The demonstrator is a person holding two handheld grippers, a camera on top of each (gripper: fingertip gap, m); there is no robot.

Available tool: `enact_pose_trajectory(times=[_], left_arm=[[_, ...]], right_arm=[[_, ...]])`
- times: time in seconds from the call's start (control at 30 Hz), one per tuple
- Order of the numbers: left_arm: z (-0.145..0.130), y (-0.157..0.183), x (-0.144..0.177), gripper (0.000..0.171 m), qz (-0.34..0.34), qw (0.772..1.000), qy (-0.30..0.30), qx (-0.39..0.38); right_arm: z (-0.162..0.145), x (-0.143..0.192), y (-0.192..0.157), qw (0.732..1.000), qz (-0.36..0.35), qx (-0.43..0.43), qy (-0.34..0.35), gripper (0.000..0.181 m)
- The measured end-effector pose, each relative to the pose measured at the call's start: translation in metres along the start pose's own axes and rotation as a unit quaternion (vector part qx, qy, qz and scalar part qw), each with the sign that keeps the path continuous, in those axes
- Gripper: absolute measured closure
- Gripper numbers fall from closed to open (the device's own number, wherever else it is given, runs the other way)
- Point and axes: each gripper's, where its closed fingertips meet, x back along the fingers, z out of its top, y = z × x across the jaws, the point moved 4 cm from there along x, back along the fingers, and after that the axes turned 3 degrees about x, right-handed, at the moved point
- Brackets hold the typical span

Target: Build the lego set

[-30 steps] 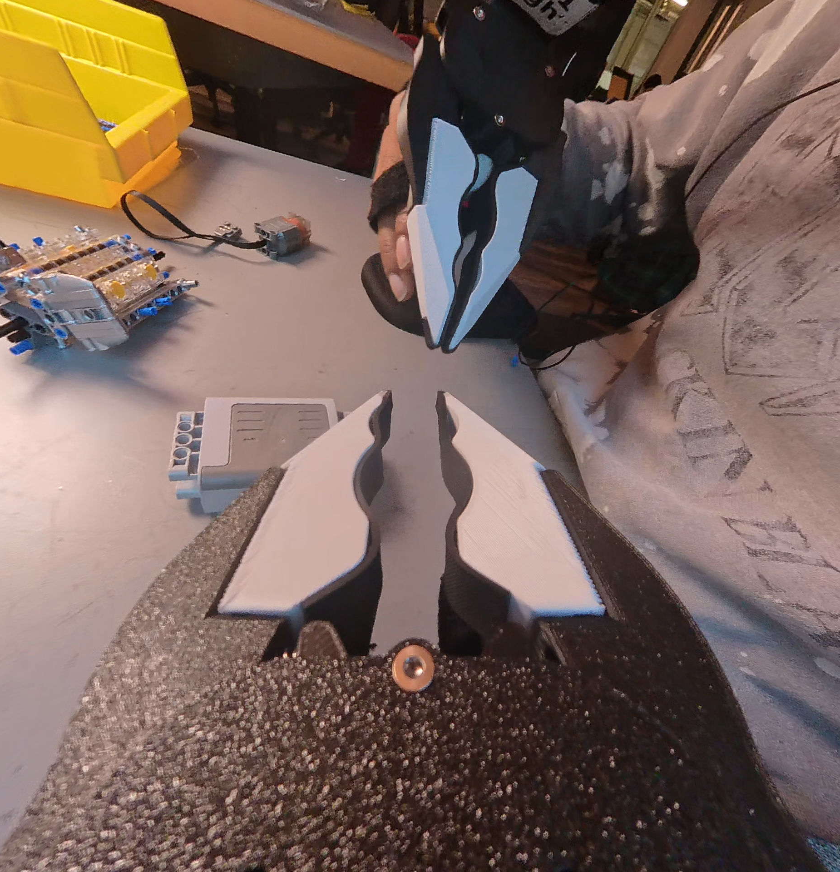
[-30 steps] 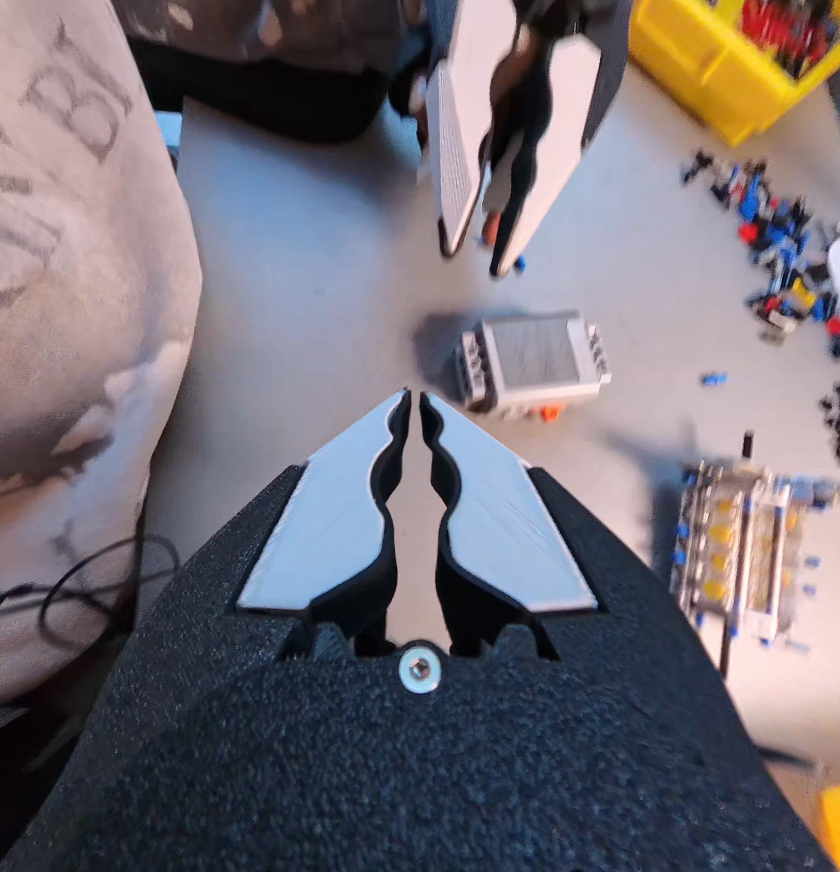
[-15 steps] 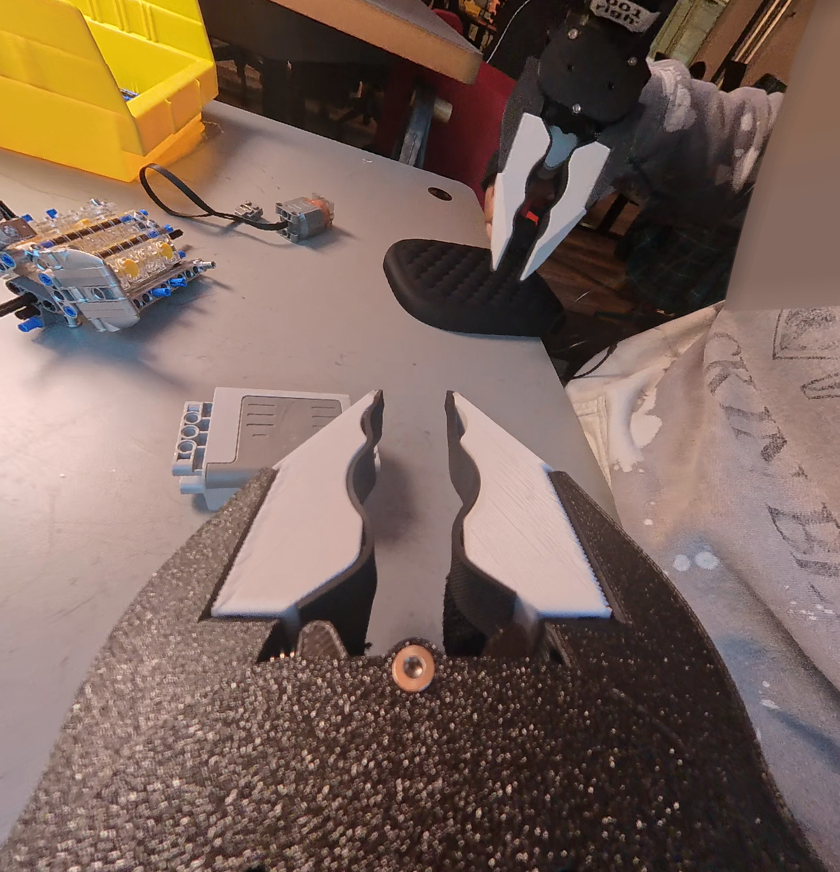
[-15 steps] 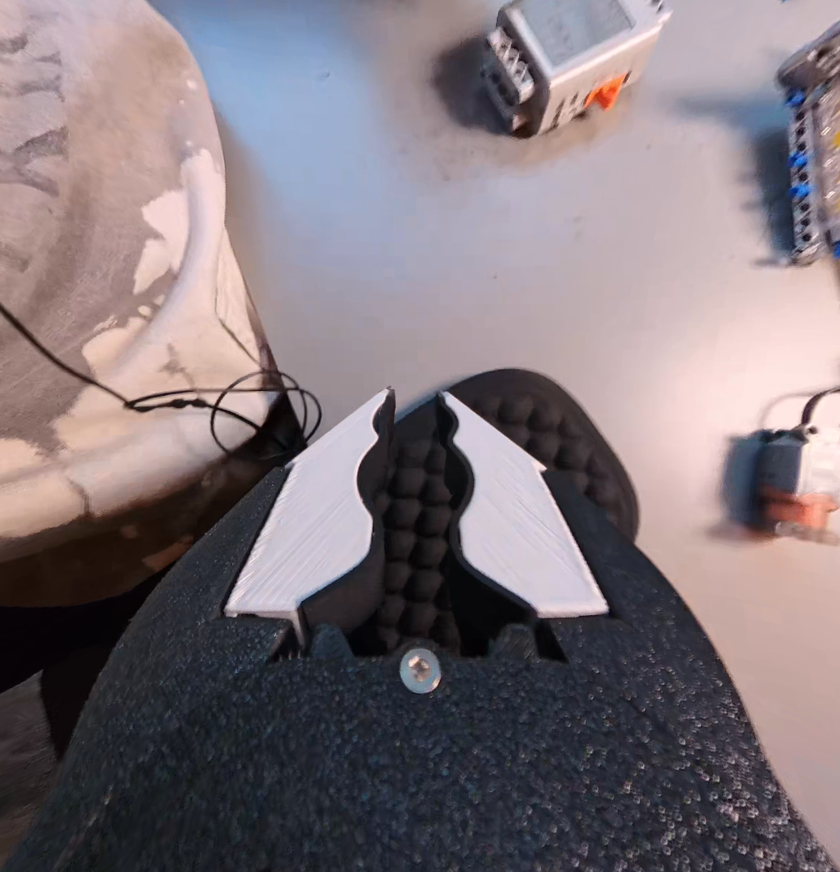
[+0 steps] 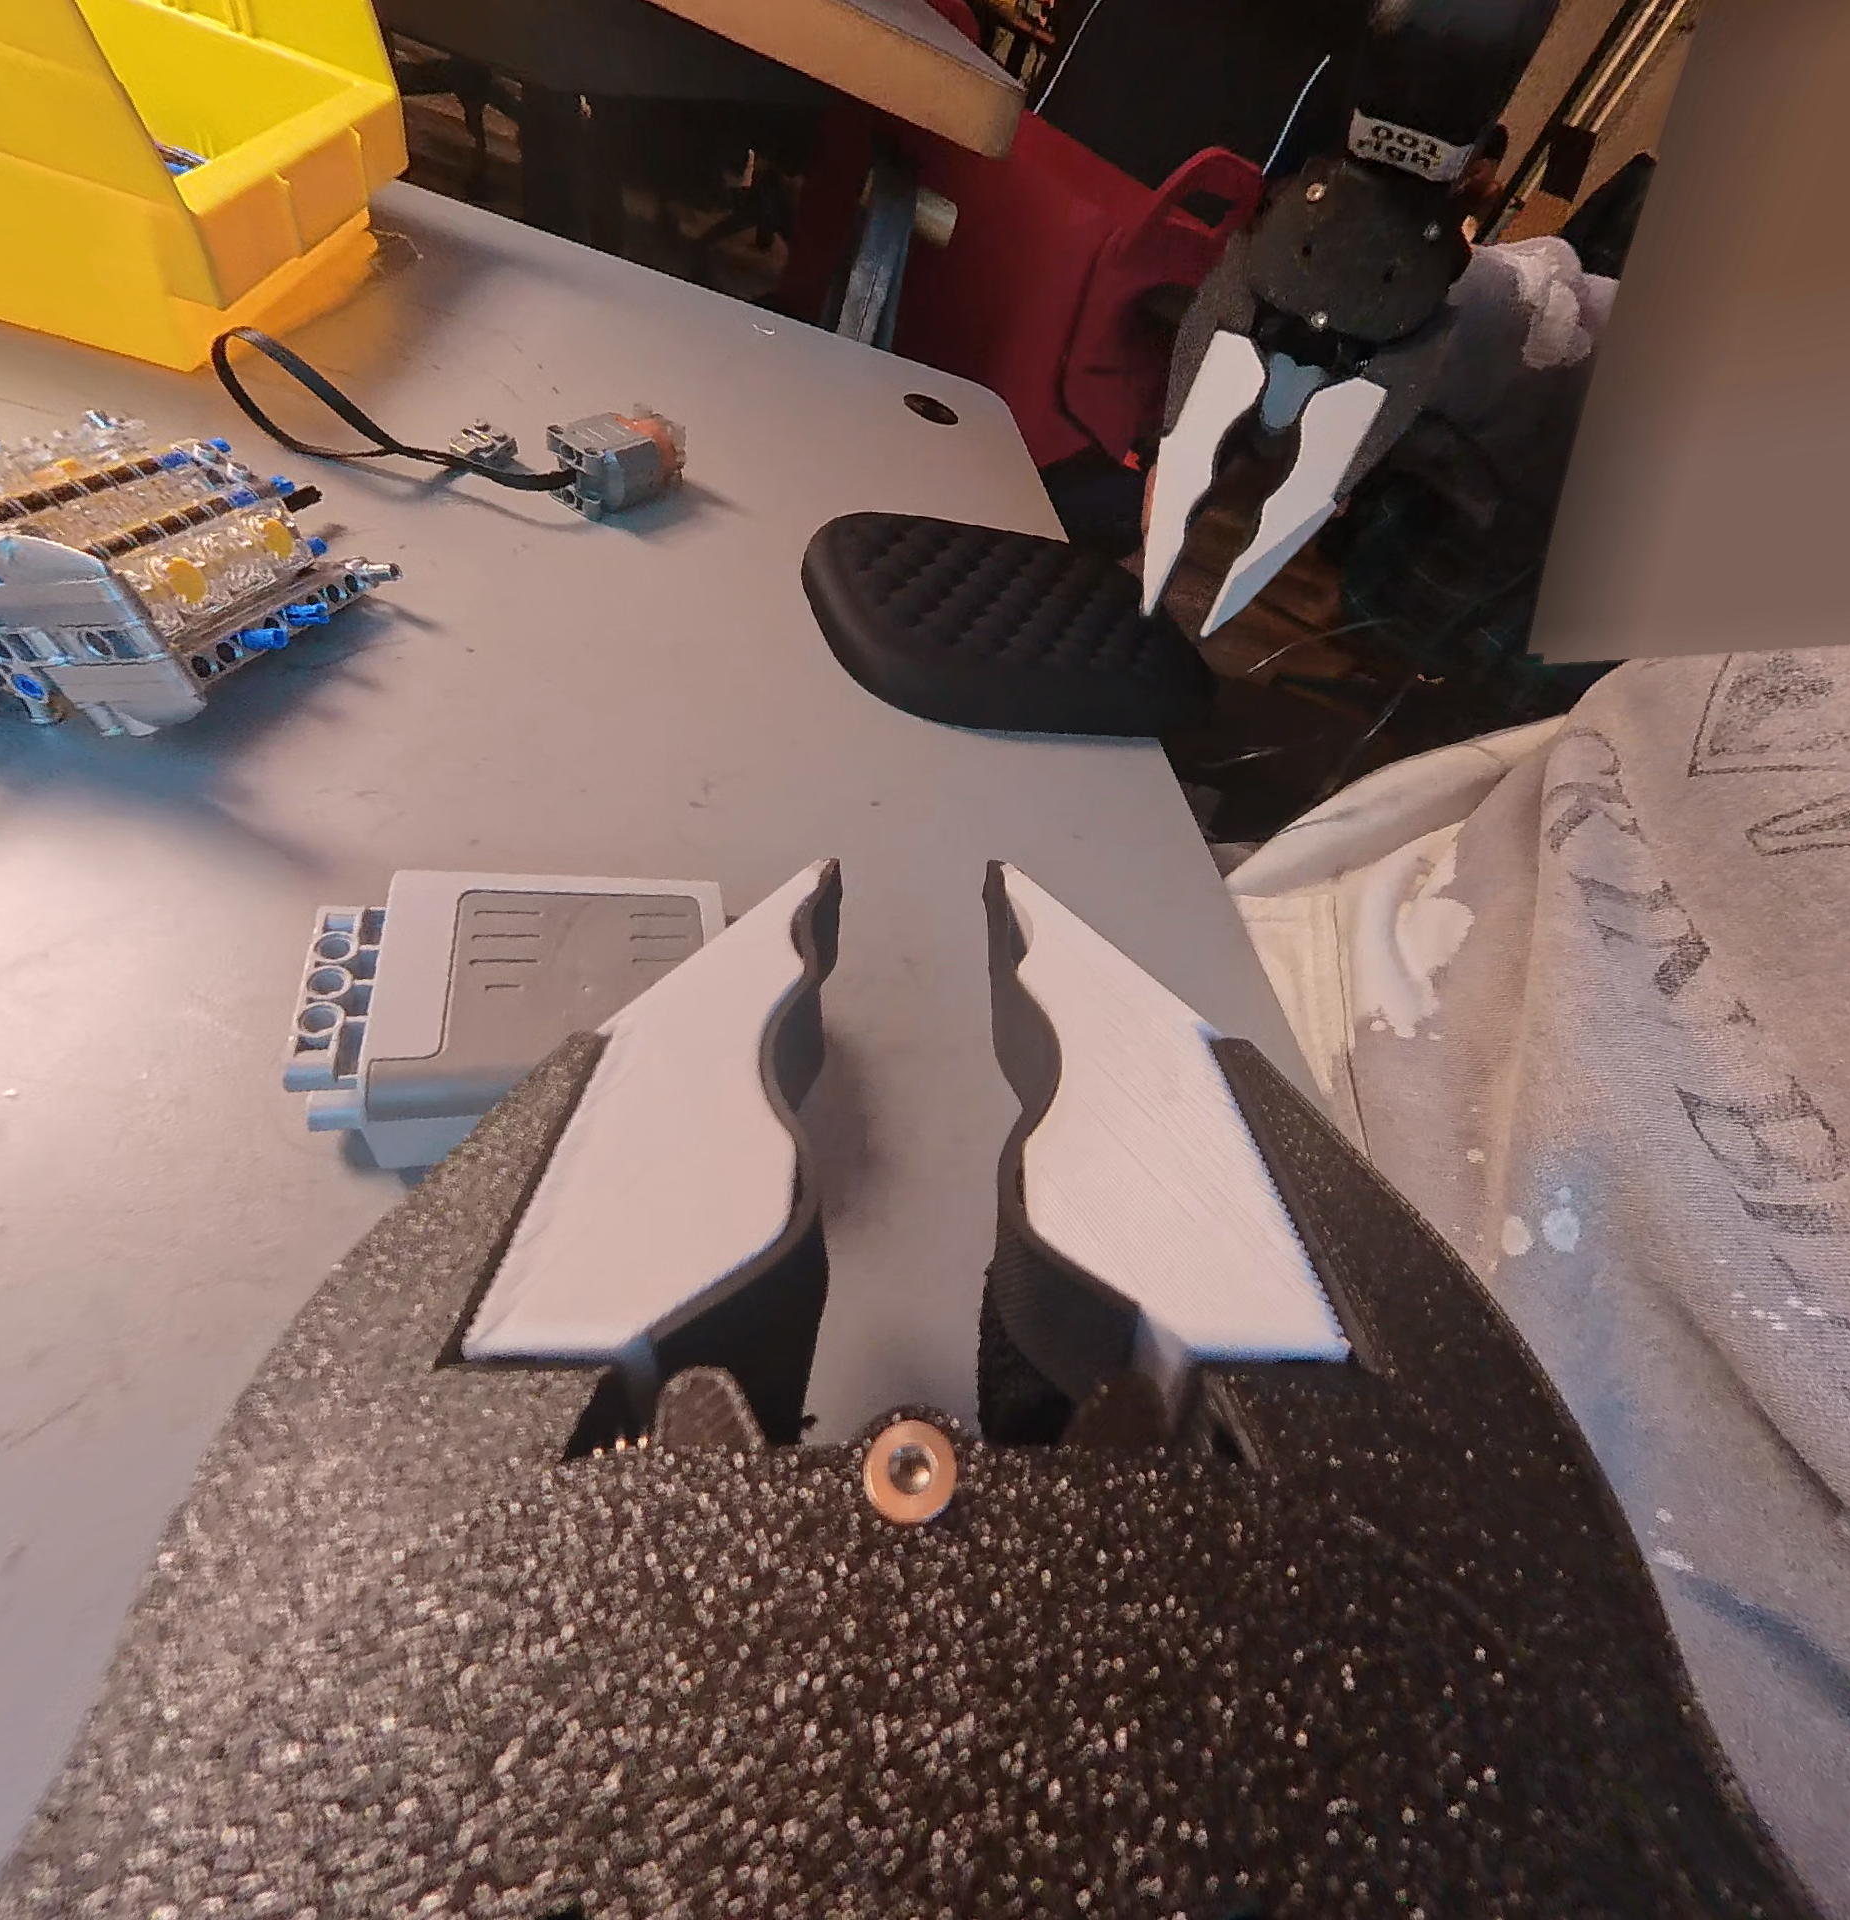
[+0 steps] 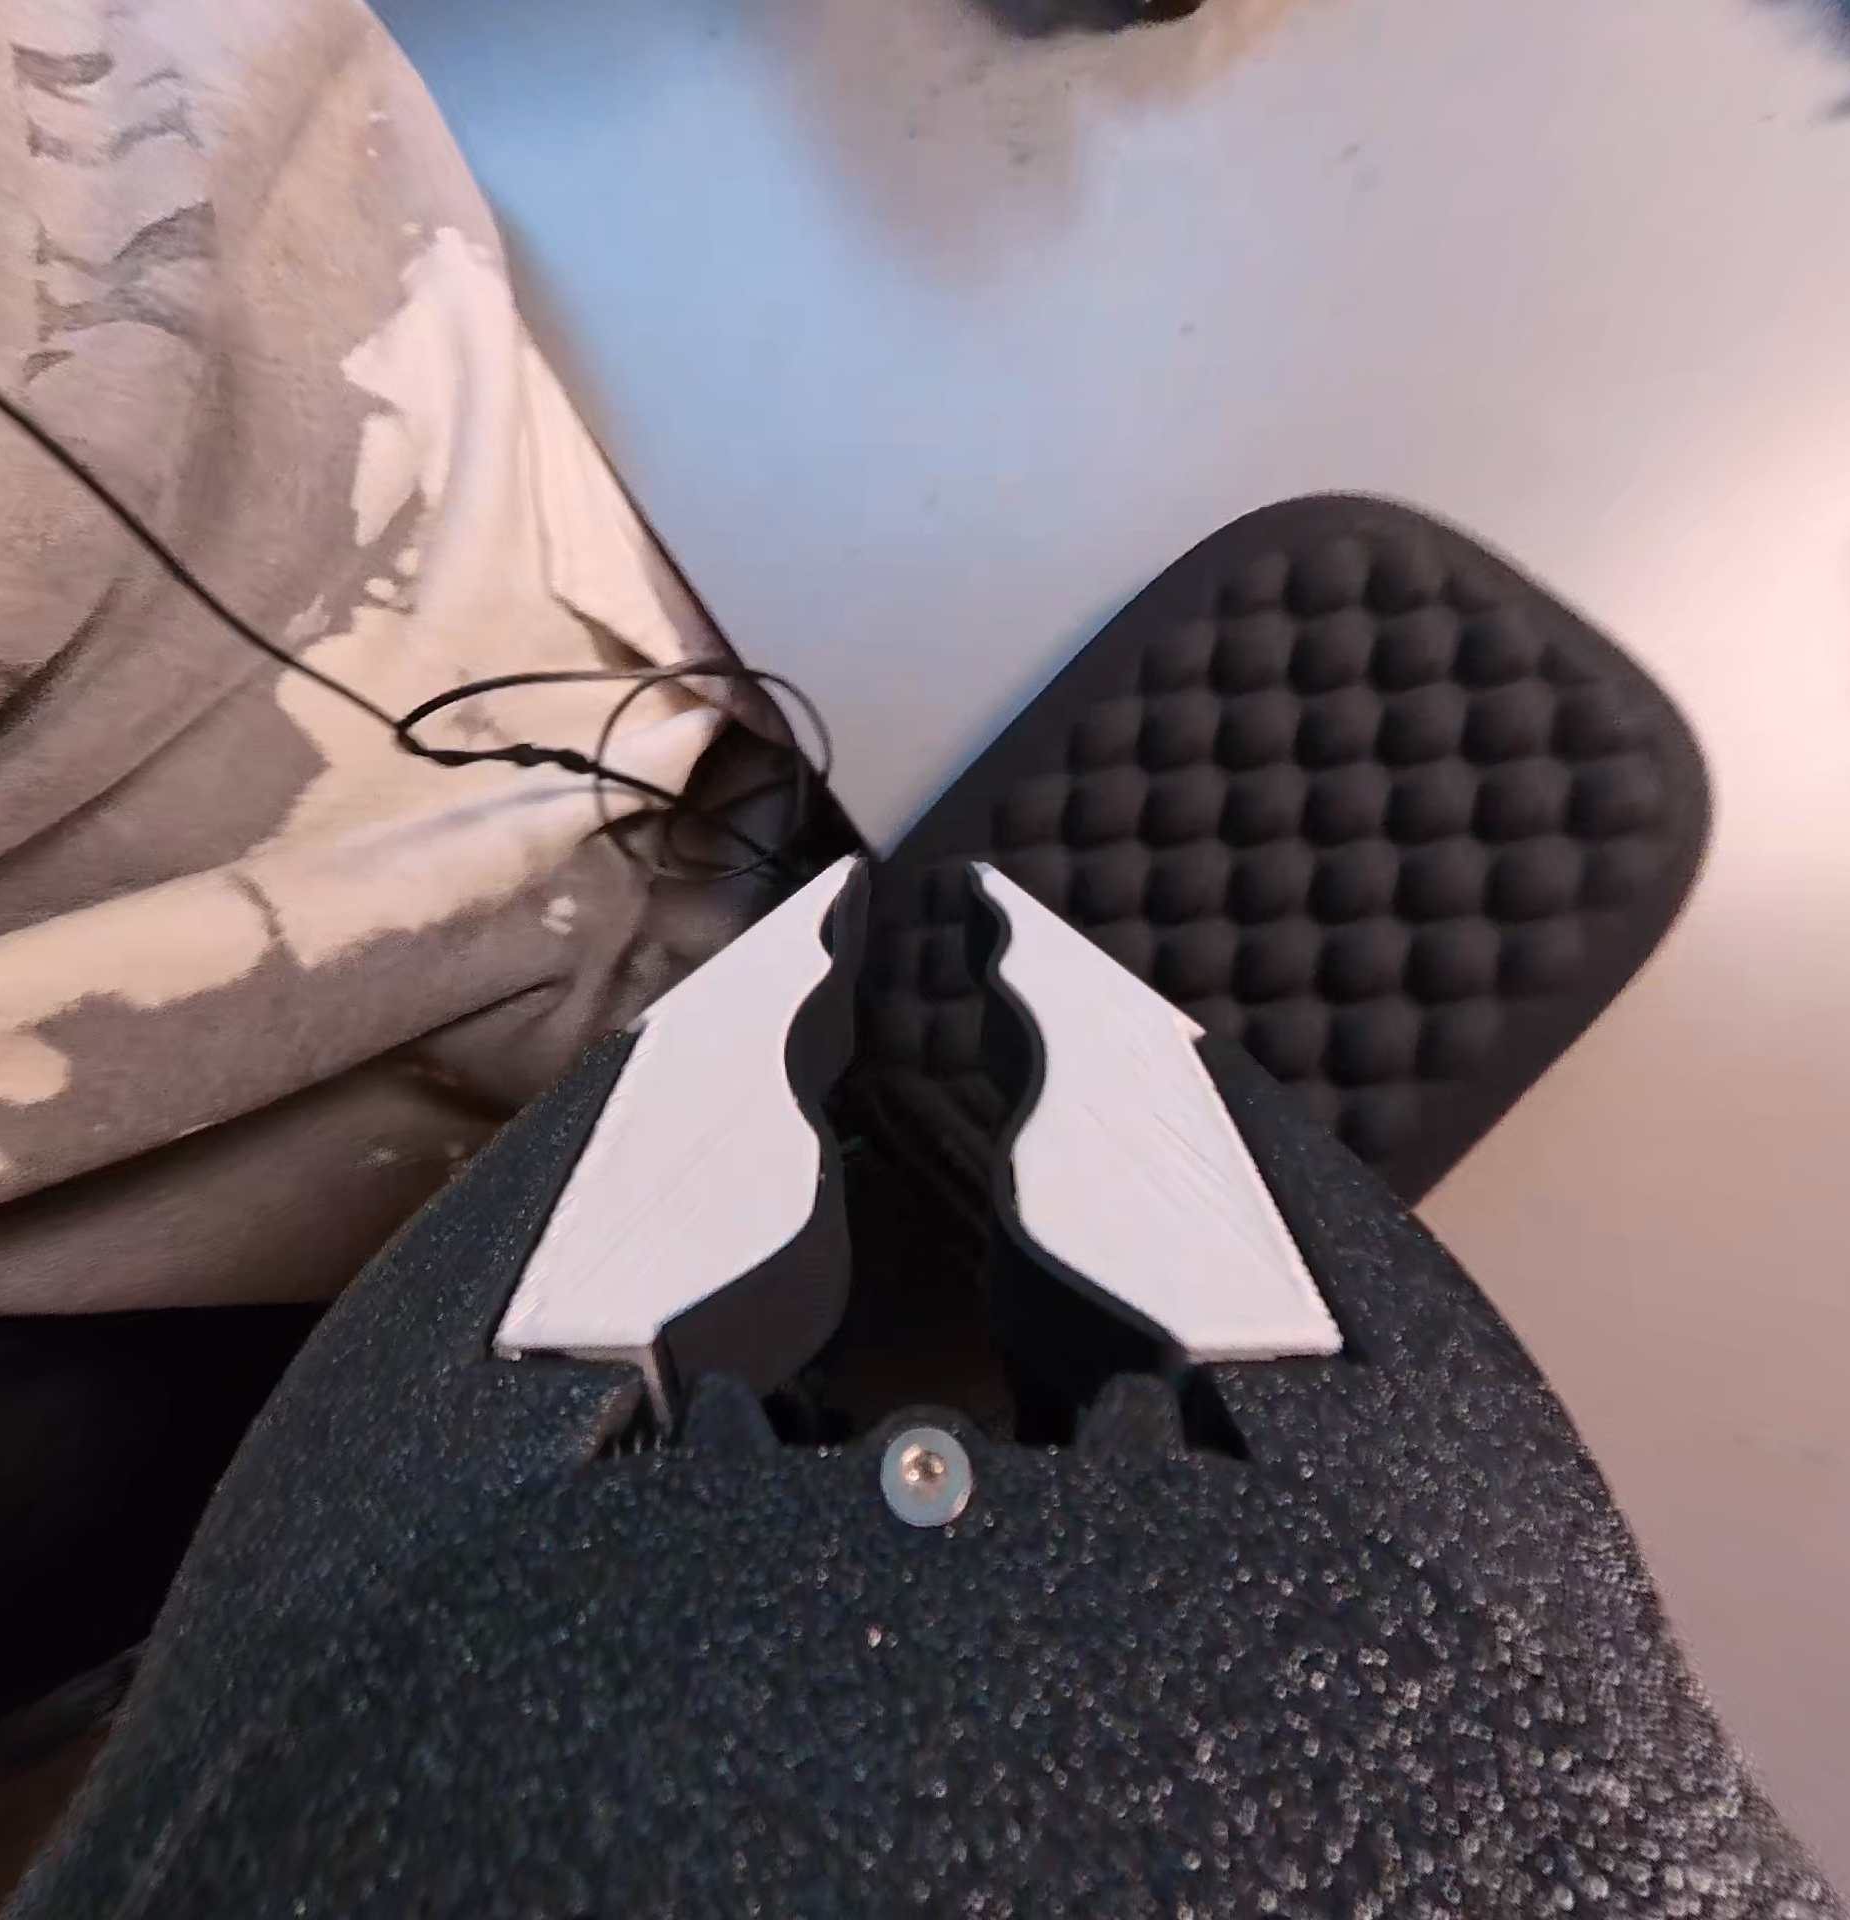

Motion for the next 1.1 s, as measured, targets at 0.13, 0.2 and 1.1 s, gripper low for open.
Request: enact_pose_trajectory(times=[0.13, 0.2, 1.1], left_arm=[[0.0, 0.005, -0.006, 0.145, -0.007, 1.0, -0.008, -0.007], [-0.003, 0.006, -0.009, 0.145, -0.01, 1.0, -0.017, -0.009], [0.015, 0.068, -0.03, 0.145, -0.016, 0.991, -0.043, -0.13]], right_arm=[[-0.016, -0.01, -0.034, 0.996, 0.078, -0.025, -0.033, 0.165], [-0.021, -0.016, -0.037, 0.995, 0.077, -0.023, -0.053, 0.166], [-0.016, -0.029, -0.04, 0.996, -0.004, 0.057, -0.074, 0.17]])
